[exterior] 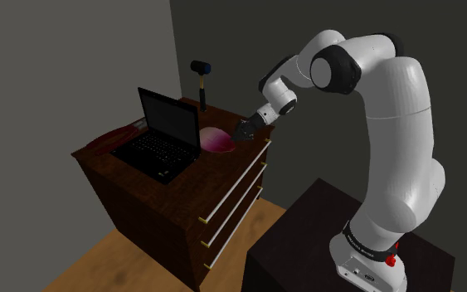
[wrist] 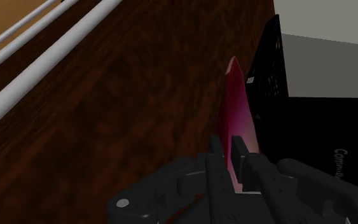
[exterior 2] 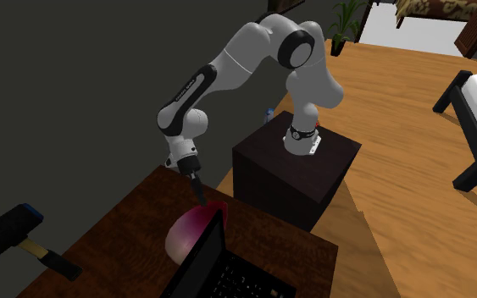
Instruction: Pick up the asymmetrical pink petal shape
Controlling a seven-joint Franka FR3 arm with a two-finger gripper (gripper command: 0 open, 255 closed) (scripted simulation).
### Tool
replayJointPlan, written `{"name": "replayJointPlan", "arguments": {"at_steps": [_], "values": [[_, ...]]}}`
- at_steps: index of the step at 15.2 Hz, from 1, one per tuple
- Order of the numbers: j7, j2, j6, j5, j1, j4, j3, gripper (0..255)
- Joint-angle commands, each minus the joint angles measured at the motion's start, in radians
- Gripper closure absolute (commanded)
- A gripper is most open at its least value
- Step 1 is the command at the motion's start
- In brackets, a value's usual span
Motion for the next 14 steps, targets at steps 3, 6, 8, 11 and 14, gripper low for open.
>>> {"name": "replayJointPlan", "arguments": {"at_steps": [3,6,8,11,14], "values": [[0.031,-0.041,-0.008,-0.02,0.005,-0.009,-0.009,255],[0.056,-0.072,-0.014,-0.034,0.01,-0.013,-0.015,255],[0.073,-0.092,-0.018,-0.044,0.013,-0.016,-0.019,255],[0.099,-0.121,-0.024,-0.059,0.017,-0.018,-0.024,255],[0.109,-0.132,-0.027,-0.065,0.018,-0.018,-0.026,255]]}}
